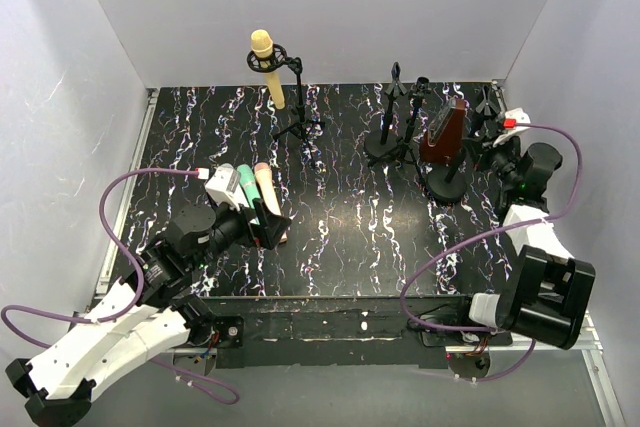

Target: Attach the microphones to the stand

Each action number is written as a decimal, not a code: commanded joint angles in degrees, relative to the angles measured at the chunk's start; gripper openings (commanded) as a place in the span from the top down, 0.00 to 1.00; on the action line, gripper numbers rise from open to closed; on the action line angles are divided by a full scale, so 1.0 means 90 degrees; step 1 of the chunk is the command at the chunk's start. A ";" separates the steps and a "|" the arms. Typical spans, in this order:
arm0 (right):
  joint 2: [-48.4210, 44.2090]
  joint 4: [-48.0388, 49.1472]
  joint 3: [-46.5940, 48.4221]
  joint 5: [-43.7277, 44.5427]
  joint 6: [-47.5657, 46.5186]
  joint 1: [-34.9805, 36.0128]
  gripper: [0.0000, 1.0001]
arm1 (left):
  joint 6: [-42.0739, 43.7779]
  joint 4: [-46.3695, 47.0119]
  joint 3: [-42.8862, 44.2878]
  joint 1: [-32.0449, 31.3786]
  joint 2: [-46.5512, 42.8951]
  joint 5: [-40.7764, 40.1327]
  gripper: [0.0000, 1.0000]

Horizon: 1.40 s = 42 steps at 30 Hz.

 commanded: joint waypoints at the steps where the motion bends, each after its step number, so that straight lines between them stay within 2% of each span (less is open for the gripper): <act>1: -0.0638 -0.0673 0.0856 -0.0949 0.0073 -0.0142 0.99 | 0.0111 0.0023 0.0228 0.0004 -0.0072 0.0024 0.02; 5: -0.0795 -0.3054 0.1753 -0.1436 -0.0910 -0.0143 0.99 | 0.0169 0.0034 0.0286 0.0014 0.0016 0.0083 0.02; 10: -0.1000 -0.6453 0.2829 -0.3057 -0.3156 -0.0143 0.99 | 0.0209 0.0140 0.0267 0.0004 0.0045 0.0112 0.02; 14: -0.1156 -0.7737 0.2899 -0.3811 -0.3745 0.0168 0.99 | 0.0228 0.0336 0.0189 0.0004 0.0104 0.0180 0.02; 17: -0.1283 -0.7807 0.2685 -0.3763 -0.3766 0.0793 0.99 | 0.0228 0.0414 0.0208 0.0004 0.0221 0.0248 0.02; 24: -0.1225 -0.6783 0.2235 -0.3693 -0.3375 0.2678 0.99 | 0.0228 0.0268 0.0306 0.0014 0.0221 0.0249 0.02; 27: -0.0904 -0.6694 0.2312 -0.3967 -0.3540 0.2952 0.99 | 0.0160 0.0209 0.0257 0.0014 0.0085 0.0181 0.02; 32: -0.0552 -0.6723 0.2225 -0.3987 -0.4555 0.3450 0.99 | 0.0092 0.0180 0.0189 0.0004 0.0006 0.0112 0.02; 36: -0.0210 -0.6499 0.2322 -0.3861 -0.4547 0.3744 0.99 | 0.0062 0.0180 0.0179 0.0004 0.0065 0.0063 0.02; 42: 0.0025 -0.6235 0.2313 -0.3714 -0.4556 0.3764 0.98 | 0.0033 0.0141 0.0140 0.0014 0.0143 -0.0073 0.02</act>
